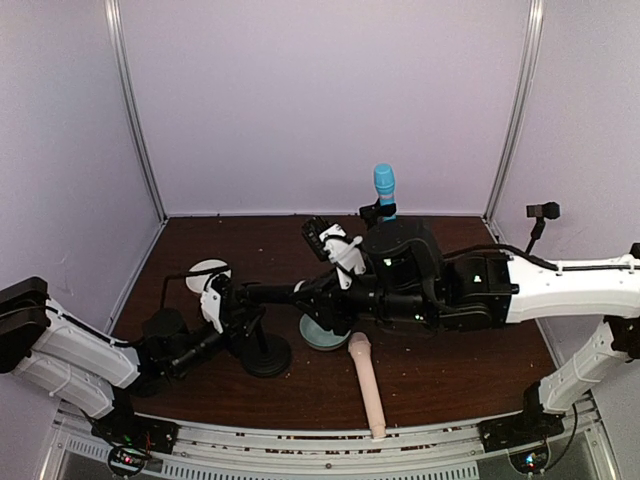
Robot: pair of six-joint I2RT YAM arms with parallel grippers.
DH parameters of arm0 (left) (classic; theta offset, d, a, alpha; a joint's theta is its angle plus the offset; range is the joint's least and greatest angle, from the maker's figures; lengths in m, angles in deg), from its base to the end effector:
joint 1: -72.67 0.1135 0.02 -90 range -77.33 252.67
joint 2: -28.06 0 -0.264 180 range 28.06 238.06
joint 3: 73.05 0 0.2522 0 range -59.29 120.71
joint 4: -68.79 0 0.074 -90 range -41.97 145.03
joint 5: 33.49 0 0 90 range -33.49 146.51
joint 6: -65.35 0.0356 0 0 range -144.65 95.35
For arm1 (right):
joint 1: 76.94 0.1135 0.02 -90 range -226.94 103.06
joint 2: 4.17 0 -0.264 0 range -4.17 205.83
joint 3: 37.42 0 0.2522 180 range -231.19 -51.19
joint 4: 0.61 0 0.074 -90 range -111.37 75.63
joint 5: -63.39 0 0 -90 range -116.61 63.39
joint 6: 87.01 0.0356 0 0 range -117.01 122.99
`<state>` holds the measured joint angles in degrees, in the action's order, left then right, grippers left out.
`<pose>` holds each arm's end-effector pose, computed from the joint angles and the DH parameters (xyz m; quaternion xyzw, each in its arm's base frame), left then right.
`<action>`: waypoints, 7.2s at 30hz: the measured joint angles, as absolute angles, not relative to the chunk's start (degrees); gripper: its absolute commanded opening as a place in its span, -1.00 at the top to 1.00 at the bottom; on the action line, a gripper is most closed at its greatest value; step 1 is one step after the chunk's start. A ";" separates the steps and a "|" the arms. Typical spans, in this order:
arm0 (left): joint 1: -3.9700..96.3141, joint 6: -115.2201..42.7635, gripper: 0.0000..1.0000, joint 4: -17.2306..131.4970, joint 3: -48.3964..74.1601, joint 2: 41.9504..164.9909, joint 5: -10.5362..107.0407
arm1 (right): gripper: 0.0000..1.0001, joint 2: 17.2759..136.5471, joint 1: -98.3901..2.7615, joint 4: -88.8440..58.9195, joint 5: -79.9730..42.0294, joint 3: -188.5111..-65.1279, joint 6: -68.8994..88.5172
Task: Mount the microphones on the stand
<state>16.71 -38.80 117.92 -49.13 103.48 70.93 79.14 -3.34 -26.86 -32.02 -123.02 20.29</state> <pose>0.1299 -0.1765 0.1671 0.1743 0.6998 -0.3204 0.6143 0.0996 0.3264 0.3413 -0.3725 0.7506 0.3601 0.4101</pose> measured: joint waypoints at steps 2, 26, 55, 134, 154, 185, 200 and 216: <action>15.92 -37.95 1.00 117.81 -48.87 103.74 71.80 | 1.00 79.07 -2.53 -27.30 -33.36 -123.00 20.27; 12.71 -34.25 1.00 106.95 -43.63 102.65 76.09 | 1.00 88.97 -5.04 -49.87 -29.64 -145.22 9.43; 12.71 -36.13 1.00 108.92 -43.04 104.95 77.35 | 1.00 97.00 -7.60 -55.21 -26.60 -154.21 11.11; 14.94 -28.55 1.00 102.45 -43.06 95.98 78.60 | -1.00 76.58 -9.28 -49.20 -37.60 -128.92 9.85; 35.57 -28.90 1.00 100.35 -9.95 125.08 54.36 | -0.87 58.51 -9.94 -39.16 -43.72 -96.86 22.76; 37.32 -38.93 -0.28 103.61 -5.99 136.77 51.41 | -0.31 23.01 -37.96 -53.37 -65.64 -88.27 32.69; 32.36 -55.30 -0.18 123.61 -28.57 132.05 49.16 | -0.19 29.09 -52.63 -41.37 -65.46 -91.50 20.97; 29.54 -62.38 -0.06 134.45 -29.97 132.09 43.59 | 0.08 42.44 -65.28 -27.30 -56.22 -93.05 13.41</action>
